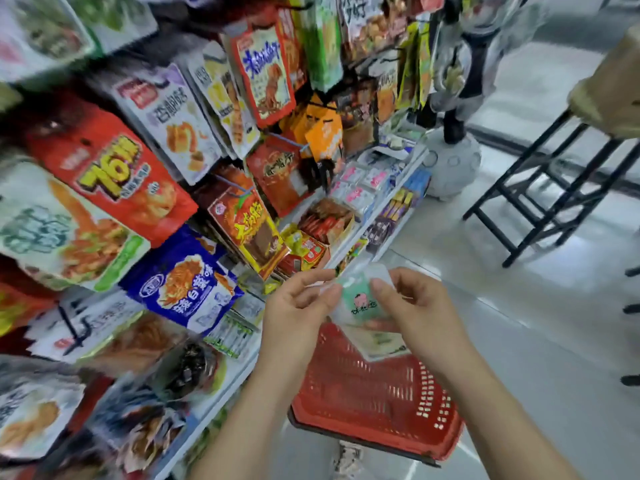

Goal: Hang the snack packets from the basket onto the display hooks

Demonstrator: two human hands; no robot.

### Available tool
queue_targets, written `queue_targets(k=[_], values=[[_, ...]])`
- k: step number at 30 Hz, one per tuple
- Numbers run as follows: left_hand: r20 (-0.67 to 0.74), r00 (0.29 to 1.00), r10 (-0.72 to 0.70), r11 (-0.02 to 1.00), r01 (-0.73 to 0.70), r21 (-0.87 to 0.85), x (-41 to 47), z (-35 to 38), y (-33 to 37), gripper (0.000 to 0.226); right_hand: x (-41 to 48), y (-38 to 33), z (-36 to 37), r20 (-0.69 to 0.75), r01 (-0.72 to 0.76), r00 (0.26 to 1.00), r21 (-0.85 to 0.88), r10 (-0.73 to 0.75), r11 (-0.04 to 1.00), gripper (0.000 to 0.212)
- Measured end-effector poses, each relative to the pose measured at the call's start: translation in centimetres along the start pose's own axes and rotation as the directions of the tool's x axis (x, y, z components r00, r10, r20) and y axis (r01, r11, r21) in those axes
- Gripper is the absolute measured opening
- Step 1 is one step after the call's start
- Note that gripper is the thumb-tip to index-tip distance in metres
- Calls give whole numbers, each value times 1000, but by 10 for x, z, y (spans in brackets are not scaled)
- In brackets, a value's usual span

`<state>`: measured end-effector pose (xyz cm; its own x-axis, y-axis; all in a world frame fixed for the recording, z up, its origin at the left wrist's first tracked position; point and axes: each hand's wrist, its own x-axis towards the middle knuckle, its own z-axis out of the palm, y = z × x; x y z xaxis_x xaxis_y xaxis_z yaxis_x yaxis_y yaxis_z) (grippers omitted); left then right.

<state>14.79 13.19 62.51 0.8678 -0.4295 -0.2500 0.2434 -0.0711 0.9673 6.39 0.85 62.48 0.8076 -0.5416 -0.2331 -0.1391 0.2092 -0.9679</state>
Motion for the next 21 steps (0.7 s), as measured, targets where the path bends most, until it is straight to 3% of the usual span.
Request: queue_targets(k=[2,6,10,15,21], values=[[-57,995,82,996,-84,-20,-30,-5,36,13,-21,-35,12,38,41,998,51,-43,998,9],[-114,937,331,937,-311,158,-82,-23,97,8,-63,-96,38,139,265,957,-47,-256,963,40],[-174,874,455,881,-412,234,-117,-54,151,16,-93,-147,74,228,419,896,-143,-382,897,23],[-240,788,567,820,-513,253,-143,-102,208,29,-115,-202,127,294,542,818,-104,-495,834,24],[-224,654,723,682,-625,379,-163,-177,272,22,-118,-249,209,341,645,718,1,-606,765,24]])
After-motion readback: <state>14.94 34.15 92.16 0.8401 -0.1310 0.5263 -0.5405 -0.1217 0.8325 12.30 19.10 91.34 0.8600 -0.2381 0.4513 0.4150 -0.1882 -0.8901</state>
